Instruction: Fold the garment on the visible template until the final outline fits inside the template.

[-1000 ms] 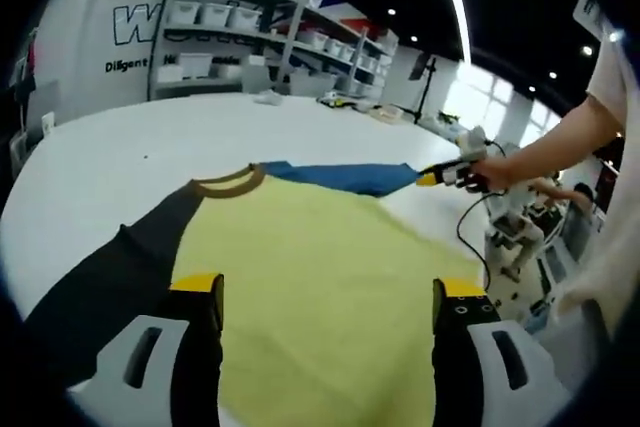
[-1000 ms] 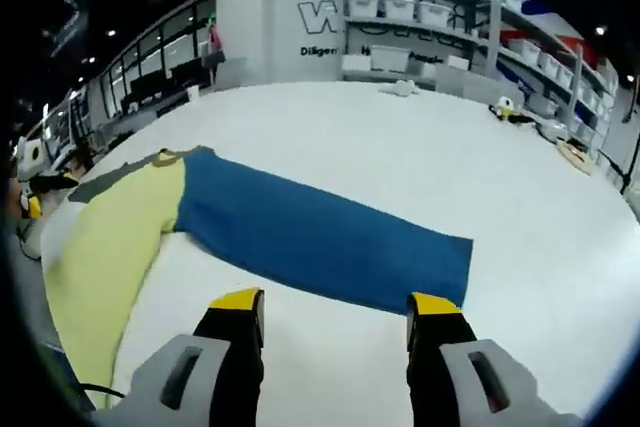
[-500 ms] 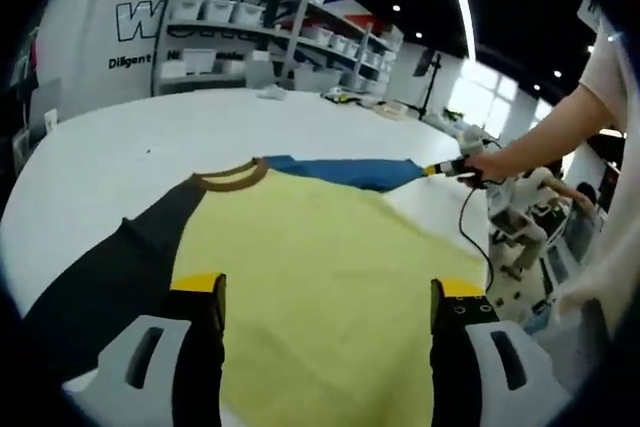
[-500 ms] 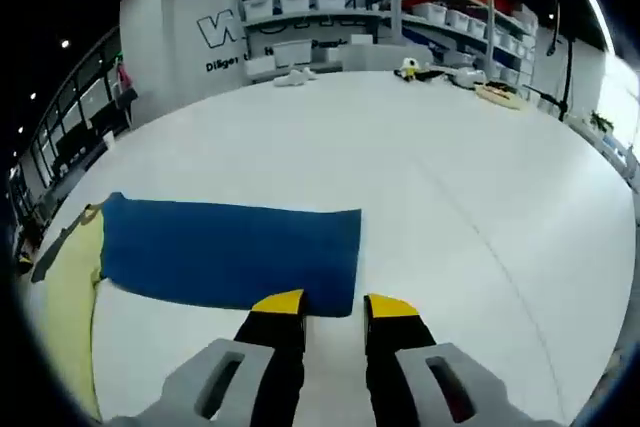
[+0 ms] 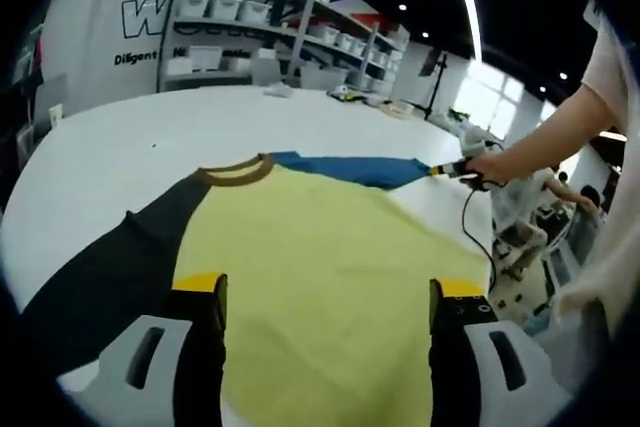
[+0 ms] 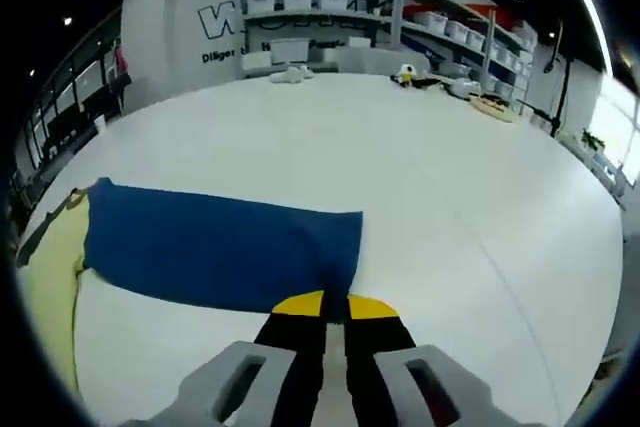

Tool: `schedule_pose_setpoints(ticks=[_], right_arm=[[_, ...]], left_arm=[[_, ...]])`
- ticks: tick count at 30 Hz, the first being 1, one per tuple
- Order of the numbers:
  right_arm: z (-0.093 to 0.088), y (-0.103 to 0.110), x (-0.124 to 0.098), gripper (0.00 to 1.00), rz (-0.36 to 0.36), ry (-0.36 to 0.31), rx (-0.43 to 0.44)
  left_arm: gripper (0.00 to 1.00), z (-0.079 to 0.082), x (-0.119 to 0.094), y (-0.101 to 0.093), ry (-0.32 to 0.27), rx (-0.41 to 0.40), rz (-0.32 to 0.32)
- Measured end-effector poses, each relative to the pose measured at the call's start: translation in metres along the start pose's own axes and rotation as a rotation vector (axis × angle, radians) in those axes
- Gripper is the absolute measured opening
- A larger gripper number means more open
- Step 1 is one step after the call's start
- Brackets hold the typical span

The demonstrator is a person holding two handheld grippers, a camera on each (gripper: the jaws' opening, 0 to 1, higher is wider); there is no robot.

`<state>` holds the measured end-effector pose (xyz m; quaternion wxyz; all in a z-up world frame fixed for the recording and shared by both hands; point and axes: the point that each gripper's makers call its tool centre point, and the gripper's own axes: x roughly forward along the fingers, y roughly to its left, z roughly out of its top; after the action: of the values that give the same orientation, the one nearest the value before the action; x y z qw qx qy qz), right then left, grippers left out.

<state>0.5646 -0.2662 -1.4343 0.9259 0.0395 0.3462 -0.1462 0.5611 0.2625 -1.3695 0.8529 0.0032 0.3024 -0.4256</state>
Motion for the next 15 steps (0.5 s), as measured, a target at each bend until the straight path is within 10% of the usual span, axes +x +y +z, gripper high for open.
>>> schedule_pose_setpoints(ticks=[15], right_arm=[[0.087, 0.036, -0.034, 0.0, 0.069, -0.181, -0.113]], left_arm=[[0.86, 0.009, -0.005, -0.001, -0.03, 0.0, 0.01]])
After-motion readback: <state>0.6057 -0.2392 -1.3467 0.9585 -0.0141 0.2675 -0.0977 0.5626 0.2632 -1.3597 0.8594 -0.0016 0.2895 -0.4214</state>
